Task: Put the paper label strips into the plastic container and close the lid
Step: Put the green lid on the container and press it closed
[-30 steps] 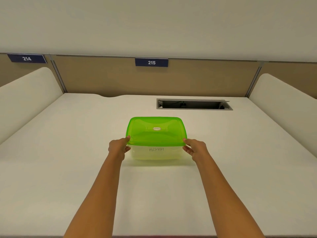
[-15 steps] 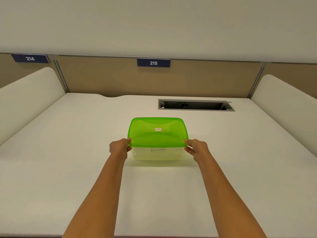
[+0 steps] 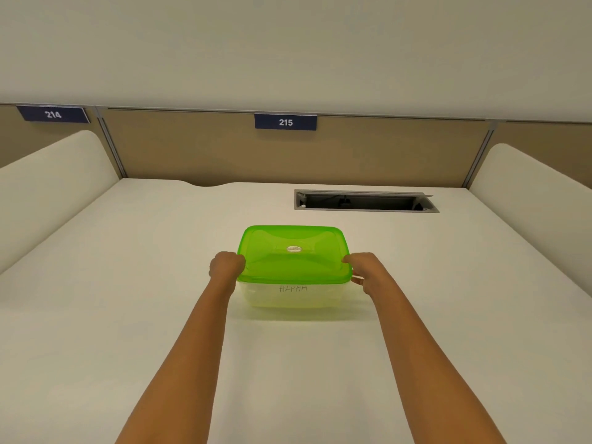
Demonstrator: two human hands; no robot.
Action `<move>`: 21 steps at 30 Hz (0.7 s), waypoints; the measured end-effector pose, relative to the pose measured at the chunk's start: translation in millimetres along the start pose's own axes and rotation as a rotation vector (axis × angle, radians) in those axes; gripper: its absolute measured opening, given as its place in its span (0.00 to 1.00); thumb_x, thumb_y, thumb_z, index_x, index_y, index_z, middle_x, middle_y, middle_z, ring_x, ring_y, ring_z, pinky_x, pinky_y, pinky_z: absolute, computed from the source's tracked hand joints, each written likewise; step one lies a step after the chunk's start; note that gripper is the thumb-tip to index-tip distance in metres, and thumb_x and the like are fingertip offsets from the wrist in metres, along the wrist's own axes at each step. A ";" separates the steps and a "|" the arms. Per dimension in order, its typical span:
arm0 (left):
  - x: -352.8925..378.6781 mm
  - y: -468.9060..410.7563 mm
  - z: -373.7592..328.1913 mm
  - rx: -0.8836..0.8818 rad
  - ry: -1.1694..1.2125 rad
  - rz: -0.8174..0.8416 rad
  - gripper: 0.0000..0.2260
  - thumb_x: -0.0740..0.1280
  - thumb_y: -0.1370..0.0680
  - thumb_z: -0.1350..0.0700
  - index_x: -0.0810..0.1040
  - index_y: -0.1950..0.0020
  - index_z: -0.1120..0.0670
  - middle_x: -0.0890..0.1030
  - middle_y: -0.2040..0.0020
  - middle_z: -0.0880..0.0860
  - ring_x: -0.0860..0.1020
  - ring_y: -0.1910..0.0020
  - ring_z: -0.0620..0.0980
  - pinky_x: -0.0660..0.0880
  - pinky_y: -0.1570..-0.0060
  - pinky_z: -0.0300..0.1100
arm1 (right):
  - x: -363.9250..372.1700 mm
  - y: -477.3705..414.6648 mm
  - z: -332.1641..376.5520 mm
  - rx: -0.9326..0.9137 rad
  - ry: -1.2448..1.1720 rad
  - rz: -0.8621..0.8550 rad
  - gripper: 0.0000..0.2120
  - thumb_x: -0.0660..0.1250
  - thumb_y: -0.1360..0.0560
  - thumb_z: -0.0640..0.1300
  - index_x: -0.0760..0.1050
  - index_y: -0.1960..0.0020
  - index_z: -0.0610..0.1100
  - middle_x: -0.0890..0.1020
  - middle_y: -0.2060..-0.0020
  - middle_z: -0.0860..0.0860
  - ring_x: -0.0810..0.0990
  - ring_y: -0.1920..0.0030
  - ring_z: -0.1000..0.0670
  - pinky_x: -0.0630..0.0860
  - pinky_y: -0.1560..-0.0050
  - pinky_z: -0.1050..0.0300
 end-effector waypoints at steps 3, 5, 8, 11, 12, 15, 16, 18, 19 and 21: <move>2.8 -10.4 -15.6 0.010 -0.055 -0.019 0.09 0.58 0.23 0.63 0.70 0.64 0.61 0.79 0.44 0.66 0.78 0.46 0.63 0.74 0.46 0.49 | 5.2 -13.8 10.6 -0.022 0.032 -0.036 0.18 0.64 0.22 0.41 0.71 0.35 0.33 0.77 0.38 0.37 0.77 0.42 0.41 0.76 0.40 0.49; 6.8 -20.3 -22.6 0.016 -0.066 -0.021 0.10 0.58 0.22 0.62 0.75 0.60 0.63 0.78 0.40 0.66 0.77 0.46 0.62 0.74 0.47 0.49 | 7.6 -26.2 15.1 -0.026 0.068 -0.063 0.20 0.63 0.22 0.44 0.71 0.35 0.33 0.77 0.38 0.36 0.76 0.38 0.38 0.73 0.35 0.44; 12.8 -32.8 -30.0 0.003 -0.035 -0.023 0.16 0.59 0.21 0.57 0.75 0.40 0.66 0.77 0.38 0.65 0.75 0.39 0.63 0.72 0.40 0.49 | 11.0 -42.0 21.5 -0.027 0.096 -0.093 0.23 0.62 0.22 0.48 0.70 0.35 0.32 0.76 0.37 0.36 0.75 0.36 0.37 0.72 0.35 0.44; 18.9 -42.0 -38.2 0.010 -0.015 -0.019 0.20 0.58 0.19 0.52 0.72 0.35 0.67 0.75 0.36 0.65 0.73 0.35 0.63 0.70 0.39 0.48 | 14.0 -54.7 27.9 -0.027 0.105 -0.117 0.26 0.62 0.22 0.52 0.69 0.33 0.32 0.75 0.36 0.37 0.74 0.35 0.37 0.72 0.34 0.44; 20.6 -45.1 -40.5 0.009 -0.009 -0.022 0.21 0.58 0.19 0.51 0.71 0.35 0.67 0.75 0.35 0.65 0.72 0.35 0.63 0.70 0.39 0.48 | 14.7 -58.9 29.7 -0.027 0.112 -0.130 0.27 0.62 0.22 0.53 0.69 0.33 0.32 0.75 0.36 0.37 0.74 0.35 0.38 0.72 0.34 0.45; 23.8 -56.3 -42.0 -0.031 0.061 -0.013 0.24 0.62 0.21 0.49 0.72 0.35 0.68 0.75 0.36 0.65 0.73 0.35 0.63 0.71 0.39 0.50 | 15.3 -70.3 31.6 -0.002 0.103 -0.169 0.29 0.64 0.24 0.55 0.69 0.34 0.33 0.76 0.36 0.38 0.75 0.36 0.39 0.74 0.37 0.47; 24.7 -59.5 -40.8 -0.048 0.100 -0.006 0.24 0.64 0.22 0.49 0.72 0.35 0.68 0.75 0.36 0.65 0.73 0.35 0.63 0.72 0.38 0.51 | 15.6 -73.5 30.7 0.009 0.093 -0.179 0.30 0.65 0.24 0.56 0.69 0.34 0.33 0.75 0.36 0.38 0.75 0.36 0.39 0.74 0.37 0.48; 27.0 -65.6 -38.2 -0.080 0.168 0.005 0.26 0.68 0.24 0.50 0.72 0.35 0.68 0.74 0.35 0.65 0.72 0.35 0.62 0.72 0.36 0.52 | 16.3 -79.8 28.7 0.030 0.078 -0.203 0.31 0.66 0.25 0.57 0.69 0.34 0.33 0.75 0.36 0.39 0.74 0.36 0.39 0.73 0.39 0.49; 27.9 -68.0 -36.7 -0.096 0.189 0.005 0.26 0.69 0.25 0.50 0.72 0.35 0.68 0.74 0.35 0.65 0.72 0.34 0.62 0.72 0.36 0.53 | 16.8 -82.3 27.3 0.039 0.068 -0.214 0.31 0.67 0.26 0.57 0.69 0.34 0.33 0.75 0.36 0.39 0.74 0.36 0.39 0.73 0.40 0.49; 29.5 -70.9 -34.6 -0.127 0.229 0.011 0.27 0.71 0.26 0.51 0.72 0.35 0.68 0.74 0.34 0.65 0.72 0.34 0.62 0.71 0.35 0.53 | 18.1 -86.2 25.1 0.045 0.056 -0.235 0.31 0.67 0.26 0.57 0.70 0.35 0.33 0.76 0.37 0.39 0.74 0.36 0.39 0.73 0.39 0.49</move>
Point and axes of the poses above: each hand's wrist, its own y-axis away from the middle knuckle, its own x-axis out of the palm, z = x × y, the point moved 3 cm from there along -y, towards the middle knuckle
